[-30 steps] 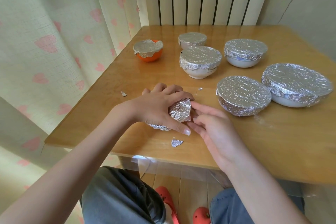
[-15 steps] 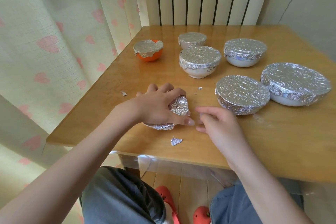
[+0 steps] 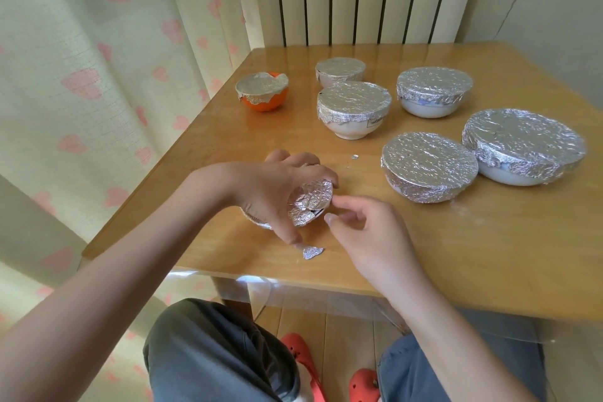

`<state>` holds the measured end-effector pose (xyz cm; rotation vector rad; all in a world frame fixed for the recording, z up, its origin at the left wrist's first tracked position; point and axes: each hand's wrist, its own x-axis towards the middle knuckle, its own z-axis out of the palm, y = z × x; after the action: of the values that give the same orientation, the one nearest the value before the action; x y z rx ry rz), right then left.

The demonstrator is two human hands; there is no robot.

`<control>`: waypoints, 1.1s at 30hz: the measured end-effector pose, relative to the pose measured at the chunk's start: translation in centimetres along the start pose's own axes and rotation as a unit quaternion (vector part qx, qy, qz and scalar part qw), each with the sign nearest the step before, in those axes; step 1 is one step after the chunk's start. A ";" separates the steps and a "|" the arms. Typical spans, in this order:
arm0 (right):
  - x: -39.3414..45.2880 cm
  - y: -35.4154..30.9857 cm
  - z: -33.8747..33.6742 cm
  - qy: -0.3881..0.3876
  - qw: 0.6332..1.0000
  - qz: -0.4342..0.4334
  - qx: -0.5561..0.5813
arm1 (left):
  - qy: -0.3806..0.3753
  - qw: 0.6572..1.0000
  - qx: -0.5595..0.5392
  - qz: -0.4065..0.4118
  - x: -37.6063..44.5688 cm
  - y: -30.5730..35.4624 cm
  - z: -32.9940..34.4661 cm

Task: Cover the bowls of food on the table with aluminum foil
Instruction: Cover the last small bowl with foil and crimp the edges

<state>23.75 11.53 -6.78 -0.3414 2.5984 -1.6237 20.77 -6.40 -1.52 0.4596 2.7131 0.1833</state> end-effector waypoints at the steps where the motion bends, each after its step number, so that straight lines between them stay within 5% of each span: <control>1: 0.1 0.1 -0.1 -0.006 1.000 0.004 0.002 | 0.000 1.000 0.000 -0.001 0.0 -0.1 0.0; 9: -0.3 0.4 0.2 -0.072 0.992 0.054 0.087 | 0.000 1.000 -0.008 -0.006 0.1 -0.1 0.2; 28: 1.4 -0.8 -1.1 -0.183 0.980 0.063 0.033 | 0.017 0.997 -0.024 -0.074 -0.3 0.7 0.4; 33: 0.3 0.0 -1.0 -0.108 0.994 0.033 -0.008 | -0.010 0.987 -0.018 -0.158 -0.7 1.9 0.7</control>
<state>23.32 12.39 -6.28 -0.4022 2.4378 -1.4564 22.20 -4.84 -1.57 0.0162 2.7132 0.1397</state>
